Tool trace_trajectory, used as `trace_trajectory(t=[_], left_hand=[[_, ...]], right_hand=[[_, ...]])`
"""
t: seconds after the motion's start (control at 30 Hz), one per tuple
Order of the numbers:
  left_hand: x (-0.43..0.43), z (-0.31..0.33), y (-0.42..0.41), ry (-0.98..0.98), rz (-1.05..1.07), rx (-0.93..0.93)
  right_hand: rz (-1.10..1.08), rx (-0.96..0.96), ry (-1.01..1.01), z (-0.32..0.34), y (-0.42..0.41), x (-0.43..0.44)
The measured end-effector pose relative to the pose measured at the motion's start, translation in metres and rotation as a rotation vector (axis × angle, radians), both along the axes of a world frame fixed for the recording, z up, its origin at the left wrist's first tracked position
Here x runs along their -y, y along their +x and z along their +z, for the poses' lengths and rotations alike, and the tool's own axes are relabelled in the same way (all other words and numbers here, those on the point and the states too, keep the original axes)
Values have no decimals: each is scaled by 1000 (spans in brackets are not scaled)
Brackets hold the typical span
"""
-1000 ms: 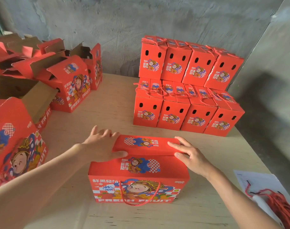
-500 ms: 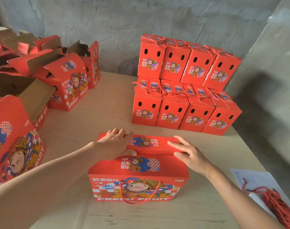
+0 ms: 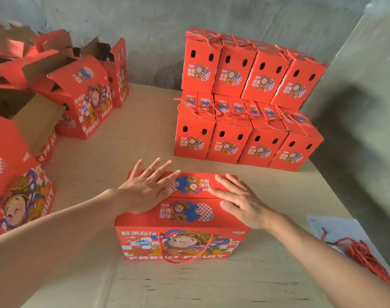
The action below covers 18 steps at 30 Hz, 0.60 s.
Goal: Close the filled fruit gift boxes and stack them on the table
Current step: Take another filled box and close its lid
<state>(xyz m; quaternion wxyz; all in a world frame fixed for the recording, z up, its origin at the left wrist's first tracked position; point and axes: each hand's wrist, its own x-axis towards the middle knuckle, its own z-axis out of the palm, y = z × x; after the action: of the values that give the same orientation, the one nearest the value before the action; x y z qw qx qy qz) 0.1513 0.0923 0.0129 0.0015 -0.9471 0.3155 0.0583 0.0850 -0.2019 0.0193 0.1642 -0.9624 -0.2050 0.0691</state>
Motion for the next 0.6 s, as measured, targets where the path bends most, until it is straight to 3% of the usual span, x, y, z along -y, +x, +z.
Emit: trace_trajectory(t=[0.13, 0.27, 0.33, 0.5, 0.6], left_hand=[[7, 4, -28, -13, 108, 35], [19, -12, -89, -28, 101, 4], [19, -10, -99, -32, 68, 83], [7, 3, -79, -58, -65, 136], [-1, 6, -44, -13, -171, 156]], right_hand=[[-9, 110, -21, 11, 14, -4], [-54, 24, 30, 6, 25, -14], [-97, 9, 104, 0, 27, -15], [-227, 173, 155, -7, 17, -18], [-369, 254, 77, -8, 0, -26]])
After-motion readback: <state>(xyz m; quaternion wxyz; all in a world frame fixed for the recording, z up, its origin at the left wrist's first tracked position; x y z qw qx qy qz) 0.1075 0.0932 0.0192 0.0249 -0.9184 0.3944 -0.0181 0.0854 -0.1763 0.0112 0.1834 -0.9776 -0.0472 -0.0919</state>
